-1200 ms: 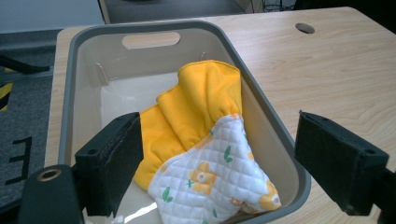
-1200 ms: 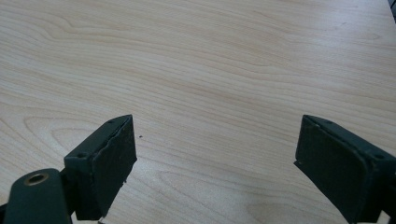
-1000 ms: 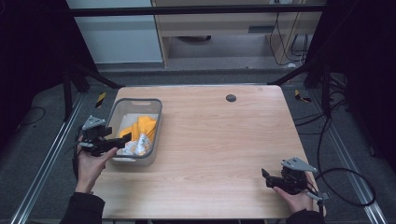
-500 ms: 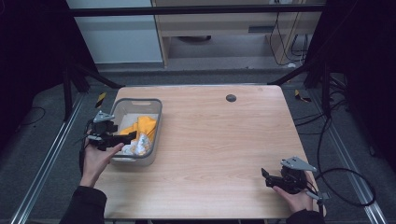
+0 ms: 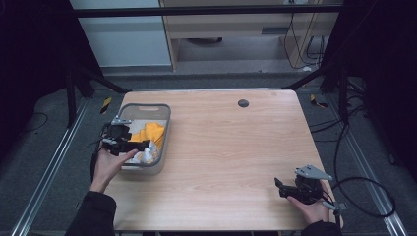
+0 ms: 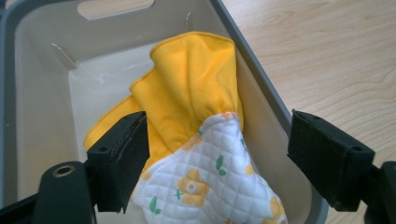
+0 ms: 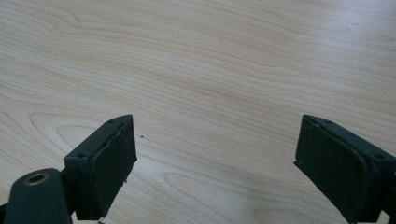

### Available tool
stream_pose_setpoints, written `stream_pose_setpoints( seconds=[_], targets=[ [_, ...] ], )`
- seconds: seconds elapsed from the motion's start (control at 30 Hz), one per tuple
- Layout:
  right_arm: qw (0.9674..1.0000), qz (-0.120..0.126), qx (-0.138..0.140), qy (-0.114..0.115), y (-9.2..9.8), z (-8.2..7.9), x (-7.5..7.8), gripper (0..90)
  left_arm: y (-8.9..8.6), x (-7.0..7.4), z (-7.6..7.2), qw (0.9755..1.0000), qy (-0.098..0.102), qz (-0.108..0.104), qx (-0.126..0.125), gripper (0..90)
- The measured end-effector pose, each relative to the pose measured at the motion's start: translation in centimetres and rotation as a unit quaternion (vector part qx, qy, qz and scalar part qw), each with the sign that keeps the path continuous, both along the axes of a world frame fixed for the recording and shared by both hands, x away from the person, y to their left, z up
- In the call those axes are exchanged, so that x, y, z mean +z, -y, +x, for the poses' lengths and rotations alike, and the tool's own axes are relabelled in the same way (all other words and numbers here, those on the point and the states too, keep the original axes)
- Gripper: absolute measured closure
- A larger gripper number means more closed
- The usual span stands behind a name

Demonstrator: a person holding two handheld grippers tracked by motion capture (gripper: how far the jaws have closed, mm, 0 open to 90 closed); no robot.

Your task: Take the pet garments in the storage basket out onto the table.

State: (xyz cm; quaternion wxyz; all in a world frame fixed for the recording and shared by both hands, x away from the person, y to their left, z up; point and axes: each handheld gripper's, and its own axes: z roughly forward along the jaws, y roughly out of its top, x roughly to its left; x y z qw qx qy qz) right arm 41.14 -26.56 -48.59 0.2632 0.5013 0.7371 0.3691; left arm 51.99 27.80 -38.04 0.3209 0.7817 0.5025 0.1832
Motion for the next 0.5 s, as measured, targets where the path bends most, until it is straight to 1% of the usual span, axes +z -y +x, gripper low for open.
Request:
stream_pose_setpoints(
  seconds=[0.17,0.33,0.37,0.5],
  targets=[
    [1.0000,0.001,-0.001,-0.002,0.0,0.0,0.0,12.2,0.4,-0.3,0.4,0.9999,-0.009,0.004,-0.002,20.9],
    [1.0000,-0.001,-0.001,-0.002,0.0,0.0,0.0,12.2,0.9,-0.7,0.6,0.9997,-0.017,0.015,-0.004,21.9],
    [1.0000,0.001,0.000,-0.003,0.0,0.0,0.0,12.2,1.1,-0.9,0.7,0.9996,-0.023,0.017,-0.005,23.1],
    [1.0000,0.000,0.000,-0.002,0.0,0.0,0.0,12.2,1.4,-1.3,0.9,0.9994,-0.029,0.018,-0.007,24.6]
  ],
)
